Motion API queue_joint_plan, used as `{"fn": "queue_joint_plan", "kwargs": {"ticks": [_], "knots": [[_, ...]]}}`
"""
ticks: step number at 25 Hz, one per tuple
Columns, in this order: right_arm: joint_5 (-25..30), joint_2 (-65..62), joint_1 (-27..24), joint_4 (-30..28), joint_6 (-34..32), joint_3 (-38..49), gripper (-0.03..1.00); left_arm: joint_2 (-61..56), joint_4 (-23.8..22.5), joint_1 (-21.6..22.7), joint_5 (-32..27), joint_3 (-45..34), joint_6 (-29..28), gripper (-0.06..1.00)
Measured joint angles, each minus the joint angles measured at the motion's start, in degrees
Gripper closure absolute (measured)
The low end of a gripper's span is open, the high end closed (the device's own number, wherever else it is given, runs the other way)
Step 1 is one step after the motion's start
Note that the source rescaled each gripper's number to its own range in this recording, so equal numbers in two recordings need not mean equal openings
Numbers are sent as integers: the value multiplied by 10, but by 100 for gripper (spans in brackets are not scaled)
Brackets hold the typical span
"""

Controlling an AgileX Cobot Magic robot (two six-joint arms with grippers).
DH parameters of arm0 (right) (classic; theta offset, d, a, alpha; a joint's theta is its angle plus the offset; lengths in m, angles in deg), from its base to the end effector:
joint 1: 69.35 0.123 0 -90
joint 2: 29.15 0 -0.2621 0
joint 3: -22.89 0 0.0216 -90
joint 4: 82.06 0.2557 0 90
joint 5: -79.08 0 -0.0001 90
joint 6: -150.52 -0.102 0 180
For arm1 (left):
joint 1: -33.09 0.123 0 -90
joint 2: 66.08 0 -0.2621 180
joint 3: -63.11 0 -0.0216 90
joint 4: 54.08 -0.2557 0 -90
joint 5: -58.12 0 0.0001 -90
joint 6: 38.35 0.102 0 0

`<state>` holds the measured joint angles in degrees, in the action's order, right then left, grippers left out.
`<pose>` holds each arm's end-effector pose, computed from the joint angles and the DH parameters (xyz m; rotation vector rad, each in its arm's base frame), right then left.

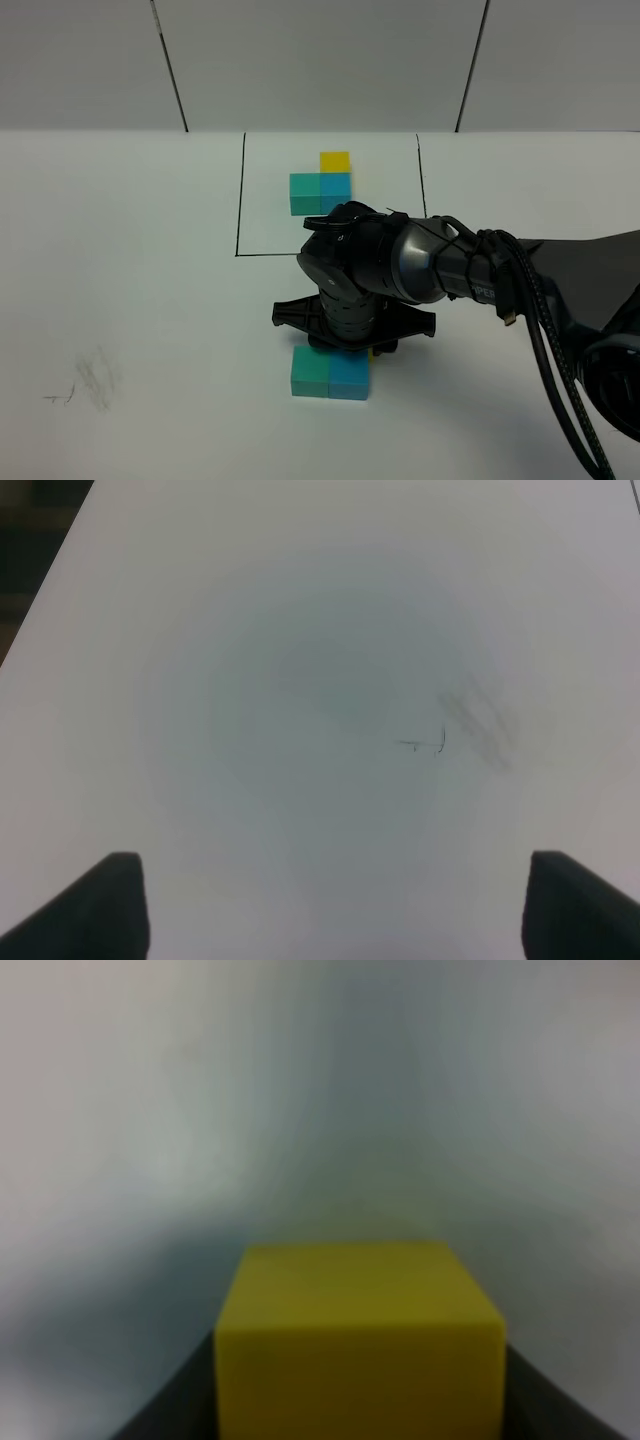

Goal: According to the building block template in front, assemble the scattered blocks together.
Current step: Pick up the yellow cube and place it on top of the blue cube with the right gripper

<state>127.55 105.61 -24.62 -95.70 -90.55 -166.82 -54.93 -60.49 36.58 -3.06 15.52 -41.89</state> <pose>0.3103 0.2820 0.0803 0.2002 2.9177 -0.0337 0.0376 0.0123 0.2744 -0.1310 2.0863 0.1347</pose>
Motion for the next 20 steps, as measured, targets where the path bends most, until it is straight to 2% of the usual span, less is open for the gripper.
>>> {"fn": "queue_joint_plan", "kwargs": {"ticks": [20], "knots": [[-16,1,0,37,36,0,70,0,0,0,0,0,0,29]]}}
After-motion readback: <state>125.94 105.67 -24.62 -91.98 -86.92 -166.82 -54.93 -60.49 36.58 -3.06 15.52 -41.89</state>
